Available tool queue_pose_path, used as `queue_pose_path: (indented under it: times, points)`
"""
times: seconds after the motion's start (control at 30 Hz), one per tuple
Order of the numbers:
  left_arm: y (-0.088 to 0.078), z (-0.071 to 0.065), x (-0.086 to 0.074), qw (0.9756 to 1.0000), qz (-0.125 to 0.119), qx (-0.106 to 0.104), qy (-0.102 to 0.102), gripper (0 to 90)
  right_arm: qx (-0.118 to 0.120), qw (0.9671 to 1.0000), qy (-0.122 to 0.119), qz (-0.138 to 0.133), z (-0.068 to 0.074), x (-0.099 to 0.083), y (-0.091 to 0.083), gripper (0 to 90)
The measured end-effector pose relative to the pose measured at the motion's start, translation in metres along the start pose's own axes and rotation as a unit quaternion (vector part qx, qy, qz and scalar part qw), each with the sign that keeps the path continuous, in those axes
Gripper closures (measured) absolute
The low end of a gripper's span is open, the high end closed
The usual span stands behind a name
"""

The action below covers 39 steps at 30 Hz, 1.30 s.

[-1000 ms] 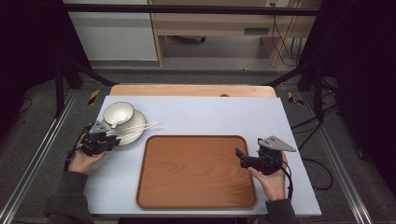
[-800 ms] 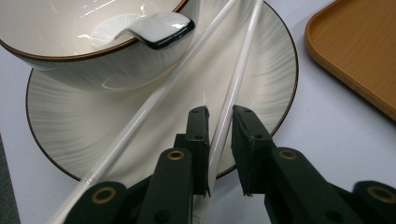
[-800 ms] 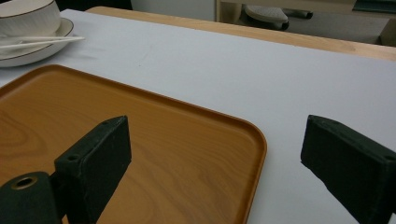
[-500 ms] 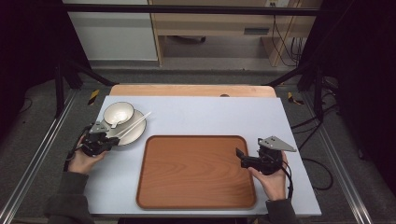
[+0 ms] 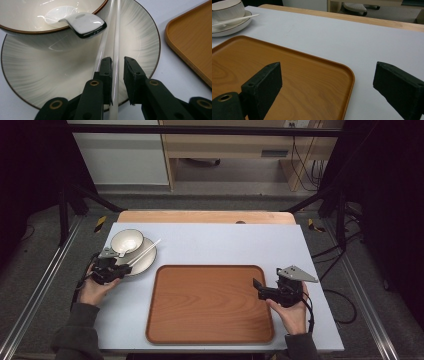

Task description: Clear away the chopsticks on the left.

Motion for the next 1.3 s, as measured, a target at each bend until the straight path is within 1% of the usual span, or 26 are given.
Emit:
queue_pose_path:
  times: [0.07,0.23,0.33,0.37,0.47,0.5,0.57,0.63,0.7,0.83,0.9,0.97,1.0,1.17,1.23,1.3]
  points:
    - [0.003,0.000,0.001,1.0000,-0.001,0.003,-0.003,78.0,0.000,1.0000,-0.004,0.002,0.000,0.000,0.000,8.6]
    - [0.006,0.001,0.001,0.9998,-0.006,0.004,-0.018,80.3,0.002,1.0000,-0.001,0.004,0.000,-0.001,0.001,8.6]
    - [0.006,0.000,0.002,0.9997,-0.006,0.003,-0.022,80.9,0.002,1.0000,-0.001,0.004,0.000,-0.001,0.001,8.6]
    - [0.006,0.000,0.002,0.9997,-0.006,0.000,-0.024,81.3,0.002,1.0000,-0.002,0.004,0.000,-0.001,0.001,8.6]
    - [0.006,-0.003,0.002,0.9997,-0.006,-0.004,-0.021,83.6,0.002,1.0000,-0.004,0.004,0.000,-0.001,0.001,8.6]
    - [0.006,-0.004,0.002,0.9998,-0.005,0.000,-0.018,83.7,0.002,1.0000,-0.001,0.003,0.001,-0.001,0.001,8.6]
    - [0.005,-0.005,0.003,0.9998,-0.008,-0.003,-0.020,83.9,0.003,1.0000,-0.001,0.004,0.000,-0.001,0.000,8.6]
    - [0.004,-0.008,0.003,0.9998,-0.010,0.005,-0.017,84.0,0.001,1.0000,-0.004,0.003,0.000,0.000,0.000,8.6]
    - [0.002,-0.010,0.005,0.9996,-0.017,0.006,-0.020,84.2,0.002,1.0000,0.000,0.001,0.000,0.000,0.000,8.6]
    - [-0.004,-0.018,0.007,0.9993,-0.029,0.016,-0.019,84.3,0.002,1.0000,-0.002,0.001,-0.001,0.000,-0.001,8.6]
    - [-0.006,-0.021,0.007,0.9990,-0.031,0.018,-0.025,84.3,0.002,1.0000,-0.002,0.001,-0.001,0.001,-0.001,8.5]
    - [-0.009,-0.025,0.007,0.9989,-0.034,0.022,-0.023,84.3,0.001,1.0000,0.000,-0.002,-0.001,0.001,-0.003,8.5]
    - [-0.010,-0.027,0.007,0.9986,-0.038,0.025,-0.027,84.3,0.001,1.0000,0.000,-0.002,-0.001,0.001,-0.003,8.5]
    - [-0.022,-0.040,0.008,0.9972,-0.057,0.037,-0.032,84.3,-0.002,1.0000,0.001,-0.007,-0.002,0.002,-0.004,8.3]
    - [-0.027,-0.047,0.008,0.9966,-0.062,0.046,-0.029,84.3,-0.002,1.0000,0.001,-0.006,-0.003,0.002,-0.004,8.2]
    - [-0.033,-0.055,0.007,0.9958,-0.070,0.049,-0.032,84.3,-0.002,1.0000,0.001,-0.006,-0.003,0.002,-0.004,8.2]
Point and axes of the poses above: each handheld gripper's, and its own axes: y roughly forward along the jaws, x roughly out of its top, z roughly to its left, the point moved 1 cm from there along y, roughly forward along the jaws, and after that the axes turned 14 degrees about -z, right-handed, at the moved point
